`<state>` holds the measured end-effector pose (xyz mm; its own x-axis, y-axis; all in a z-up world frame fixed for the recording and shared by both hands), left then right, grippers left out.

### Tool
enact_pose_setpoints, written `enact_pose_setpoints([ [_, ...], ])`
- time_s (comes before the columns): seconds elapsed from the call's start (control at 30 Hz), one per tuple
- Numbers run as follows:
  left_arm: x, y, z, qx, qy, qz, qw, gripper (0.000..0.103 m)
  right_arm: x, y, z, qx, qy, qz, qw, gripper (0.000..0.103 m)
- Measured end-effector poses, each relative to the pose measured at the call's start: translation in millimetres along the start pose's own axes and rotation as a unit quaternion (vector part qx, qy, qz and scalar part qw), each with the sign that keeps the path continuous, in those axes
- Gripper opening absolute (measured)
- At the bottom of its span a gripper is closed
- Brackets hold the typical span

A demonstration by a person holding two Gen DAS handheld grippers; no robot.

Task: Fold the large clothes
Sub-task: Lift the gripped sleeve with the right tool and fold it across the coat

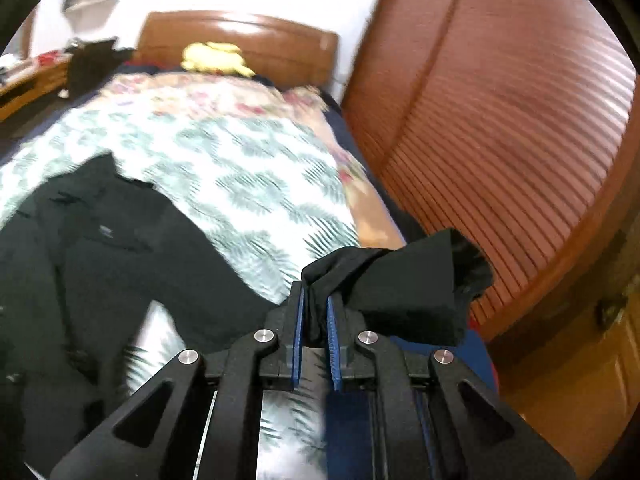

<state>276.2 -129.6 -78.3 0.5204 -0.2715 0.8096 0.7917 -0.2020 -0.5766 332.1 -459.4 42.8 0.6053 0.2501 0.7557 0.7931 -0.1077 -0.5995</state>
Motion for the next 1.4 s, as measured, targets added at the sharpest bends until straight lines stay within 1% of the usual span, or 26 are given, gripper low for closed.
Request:
enact_pose_setpoints([
  [0.17,0,-21,17,0.010,-0.003,-0.014,0.9999,0.056,30,-35,65,0.028,-0.046,-0.040,0.998,0.007],
  [0.3,-2,-39,32,0.017,-0.008,-0.023,0.9996,0.056,44,-48,112,0.050,-0.072,-0.056,0.995,0.007],
  [0.5,-10,-72,62,0.032,-0.019,-0.037,0.9986,0.056,57,-60,180,0.085,-0.101,-0.070,0.989,0.007],
  [0.6,-15,-83,78,0.040,-0.027,-0.040,0.9980,0.056,63,-63,214,0.103,-0.115,-0.078,0.985,0.006],
  [0.67,-20,-90,91,0.047,-0.031,-0.040,0.9976,0.056,65,-67,232,0.107,-0.119,-0.083,0.984,0.006],
  [0.87,-33,-104,124,0.066,-0.045,-0.039,0.9961,0.056,68,-82,293,0.154,-0.136,-0.096,0.974,0.006],
  [1.03,-41,-113,145,0.077,-0.061,-0.038,0.9944,0.056,56,-92,335,0.185,-0.160,-0.096,0.965,0.006],
  [1.13,-43,-115,154,0.083,-0.069,-0.039,0.9934,0.056,42,-93,352,0.206,-0.167,-0.084,0.961,0.006],
  [1.3,-43,-112,159,0.085,-0.078,-0.036,0.9927,0.056,5,-87,373,0.240,-0.169,-0.049,0.955,0.006],
  [1.4,-41,-110,156,0.086,-0.075,-0.036,0.9928,0.056,-17,-89,378,0.263,-0.167,-0.037,0.950,0.006],
])
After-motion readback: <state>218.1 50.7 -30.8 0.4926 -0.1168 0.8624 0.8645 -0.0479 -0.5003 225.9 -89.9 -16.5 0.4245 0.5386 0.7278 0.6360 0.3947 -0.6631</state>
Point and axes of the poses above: each gripper's, at about its wrist camera, not at the fingertips, and y roughly the way its jaws point, z to its left, x to its top, the point moved 6 cm from there along y, roughly the way its jaws point, and after that the axes turned 4 degrees about x, right-handed, at the moved point
